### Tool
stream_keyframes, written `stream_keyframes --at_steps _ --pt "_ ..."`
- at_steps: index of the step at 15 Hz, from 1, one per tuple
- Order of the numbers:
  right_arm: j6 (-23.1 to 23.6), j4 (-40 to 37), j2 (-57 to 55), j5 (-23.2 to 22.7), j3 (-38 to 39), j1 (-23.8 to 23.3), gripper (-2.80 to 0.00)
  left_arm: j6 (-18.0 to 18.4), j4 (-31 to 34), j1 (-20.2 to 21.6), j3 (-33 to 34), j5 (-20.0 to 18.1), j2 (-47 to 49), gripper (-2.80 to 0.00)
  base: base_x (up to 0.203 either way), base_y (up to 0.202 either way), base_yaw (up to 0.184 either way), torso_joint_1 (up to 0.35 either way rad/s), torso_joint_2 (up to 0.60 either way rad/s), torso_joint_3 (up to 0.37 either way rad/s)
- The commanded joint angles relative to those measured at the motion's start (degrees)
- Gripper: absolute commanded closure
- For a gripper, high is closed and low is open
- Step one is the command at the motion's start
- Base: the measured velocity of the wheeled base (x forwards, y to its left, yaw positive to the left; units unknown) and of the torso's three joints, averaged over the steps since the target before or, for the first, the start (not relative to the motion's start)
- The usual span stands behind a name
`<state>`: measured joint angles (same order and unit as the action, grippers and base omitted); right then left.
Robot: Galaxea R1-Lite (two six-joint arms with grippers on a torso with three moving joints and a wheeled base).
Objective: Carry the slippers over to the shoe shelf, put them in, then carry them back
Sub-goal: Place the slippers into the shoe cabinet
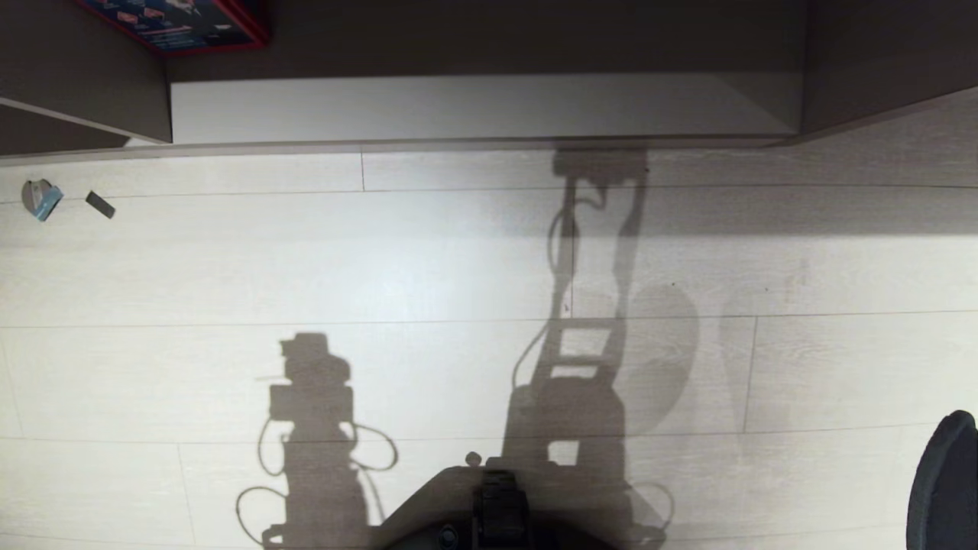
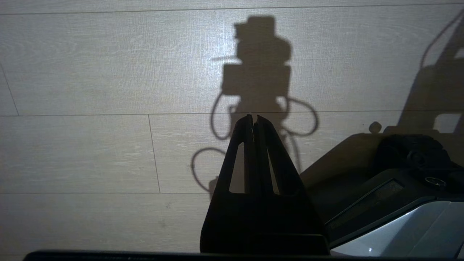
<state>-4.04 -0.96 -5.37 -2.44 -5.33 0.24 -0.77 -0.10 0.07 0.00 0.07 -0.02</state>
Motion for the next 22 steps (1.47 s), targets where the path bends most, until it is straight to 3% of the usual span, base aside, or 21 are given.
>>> stream_keyframes --at_steps 1,5,10,14,22 --pt "-0.79 0.42 -8.0 -1.42 -4.85 0.21 0.0 0.05 0.01 0.01 0.0 0.01 0.02 0.0 0.0 0.0 0.0 0.005 0.01 -0.03" --pt "-1.96 6.53 -32.91 -8.98 -15.68 0.85 0.0 0.15 0.01 0.01 0.0 0.01 0.02 0.0 0.0 0.0 0.0 0.0 0.0 0.0" --pt "-1.88 28.35 -62.63 -13.25 -31.07 1.71 0.0 0.16 0.01 0.01 0.0 0.01 0.02 0.0 0.0 0.0 0.0 0.0 0.0 0.0" --pt "-1.37 34.99 -69.58 -14.59 -44.6 5.64 0.0 0.33 0.01 0.01 0.0 -0.07 0.02 0.0 0.0 0.0 0.0 0.0 0.0 0.0" --pt "3.28 35.58 -71.51 -13.87 -45.38 6.52 0.0 0.33 0.01 0.01 0.0 0.01 0.02 0.0 0.0 0.0 0.0 0.0 0.0 0.0"
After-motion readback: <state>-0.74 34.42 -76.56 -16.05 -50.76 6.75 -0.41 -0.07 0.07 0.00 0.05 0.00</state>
